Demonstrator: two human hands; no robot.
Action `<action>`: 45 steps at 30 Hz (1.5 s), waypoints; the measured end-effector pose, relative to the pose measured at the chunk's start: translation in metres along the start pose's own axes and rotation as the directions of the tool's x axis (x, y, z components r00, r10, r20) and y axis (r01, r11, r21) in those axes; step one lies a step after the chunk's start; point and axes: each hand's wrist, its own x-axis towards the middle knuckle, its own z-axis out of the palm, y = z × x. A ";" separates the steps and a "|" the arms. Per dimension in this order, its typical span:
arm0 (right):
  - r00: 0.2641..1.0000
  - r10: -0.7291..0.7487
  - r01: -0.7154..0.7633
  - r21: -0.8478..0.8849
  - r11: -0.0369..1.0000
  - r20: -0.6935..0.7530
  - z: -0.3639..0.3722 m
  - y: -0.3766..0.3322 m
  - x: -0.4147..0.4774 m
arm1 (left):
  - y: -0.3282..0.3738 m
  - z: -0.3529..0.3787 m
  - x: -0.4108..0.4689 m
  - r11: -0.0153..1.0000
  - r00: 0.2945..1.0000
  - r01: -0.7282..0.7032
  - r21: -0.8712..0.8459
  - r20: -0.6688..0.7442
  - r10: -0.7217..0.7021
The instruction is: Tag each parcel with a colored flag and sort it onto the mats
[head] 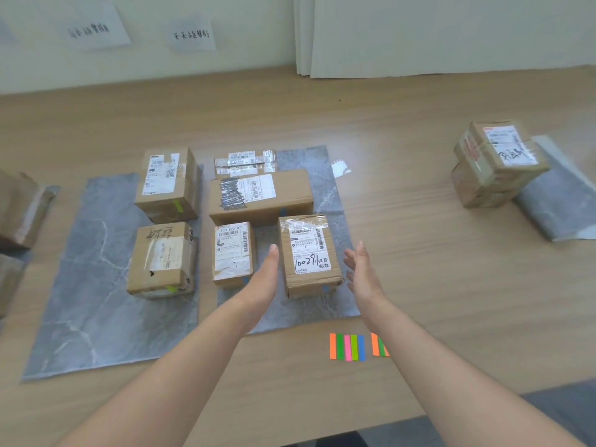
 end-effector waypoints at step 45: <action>0.869 -0.464 0.473 0.014 0.881 -0.173 -0.304 -0.138 -0.286 | 0.165 0.259 -0.299 0.841 0.823 -0.527 -0.119 0.173 0.541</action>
